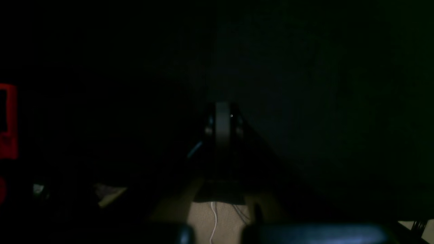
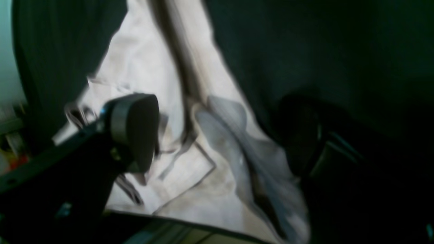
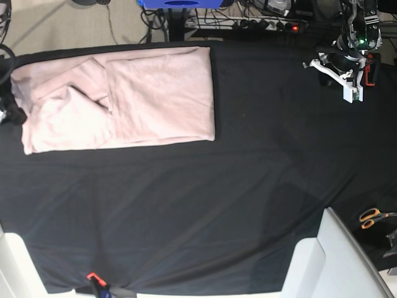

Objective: Fold the T-shirt properly
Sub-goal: 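Grasp the other end of the strip with the right gripper, then fold the held end over onto the shirt with the right gripper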

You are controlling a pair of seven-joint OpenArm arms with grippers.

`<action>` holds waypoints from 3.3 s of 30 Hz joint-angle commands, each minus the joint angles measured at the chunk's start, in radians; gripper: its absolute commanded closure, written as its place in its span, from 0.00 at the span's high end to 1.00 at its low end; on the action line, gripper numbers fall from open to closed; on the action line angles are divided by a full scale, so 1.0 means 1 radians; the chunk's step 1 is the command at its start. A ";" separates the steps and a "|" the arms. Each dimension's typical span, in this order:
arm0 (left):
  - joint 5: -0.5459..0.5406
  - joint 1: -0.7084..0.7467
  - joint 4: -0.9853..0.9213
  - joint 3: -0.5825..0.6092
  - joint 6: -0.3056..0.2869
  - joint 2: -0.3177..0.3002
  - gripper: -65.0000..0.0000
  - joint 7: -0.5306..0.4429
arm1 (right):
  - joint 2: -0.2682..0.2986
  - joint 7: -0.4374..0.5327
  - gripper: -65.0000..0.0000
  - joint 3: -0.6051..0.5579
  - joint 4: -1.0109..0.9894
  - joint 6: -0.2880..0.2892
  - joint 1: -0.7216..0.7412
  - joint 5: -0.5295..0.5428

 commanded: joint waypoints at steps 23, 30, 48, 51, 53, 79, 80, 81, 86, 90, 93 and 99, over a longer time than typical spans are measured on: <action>-0.006 -0.004 -0.031 -0.005 -0.002 0.005 0.00 -0.017 | -0.126 -0.073 0.28 -0.210 0.141 -0.023 -0.114 -0.080; -0.006 -0.004 -0.024 -0.005 -0.002 0.005 0.00 -0.019 | -0.126 -0.073 0.02 -0.210 0.141 -0.023 -0.106 -0.075; -0.006 -0.004 -0.021 -0.005 -0.002 0.006 0.00 -0.019 | -0.396 -0.035 0.01 -0.247 1.058 -0.023 -0.370 -0.273; -0.006 -0.004 -0.021 -0.005 -0.002 0.006 0.00 -0.019 | -0.438 0.061 0.00 -0.349 1.175 -0.023 -0.410 -0.418; -0.006 -0.004 -0.021 -0.005 -0.002 0.006 0.00 -0.019 | -0.464 0.111 0.00 -0.412 1.215 -0.023 -0.421 -0.503; -0.006 -0.004 -0.021 -0.005 -0.002 0.006 0.00 -0.019 | -0.519 0.265 0.00 -1.104 1.305 -0.674 -0.519 -0.847; -0.006 -0.004 -0.021 -0.005 -0.002 0.006 0.00 -0.019 | -0.511 0.265 0.00 -1.129 1.291 -0.712 -0.511 -0.847; -0.006 -0.003 -0.021 -0.005 -0.002 0.006 0.00 -0.019 | -0.511 0.263 0.00 -1.152 1.274 -0.738 -0.508 -0.847; -0.006 -0.001 -0.021 -0.005 -0.002 0.006 0.00 -0.019 | -0.500 0.272 0.00 -1.252 1.218 -0.854 -0.503 -0.847; -0.006 0.000 -0.021 -0.005 -0.002 0.006 0.00 -0.019 | -0.500 0.272 0.00 -1.315 1.215 -0.910 -0.490 -0.847; -0.006 0.000 -0.021 -0.005 -0.002 0.006 0.00 -0.019 | -0.500 0.272 0.00 -1.350 1.182 -0.969 -0.468 -0.844; -0.006 0.003 -0.021 -0.005 -0.002 0.006 0.00 -0.019 | -0.513 0.274 0.00 -1.408 1.078 -1.028 -0.433 -0.843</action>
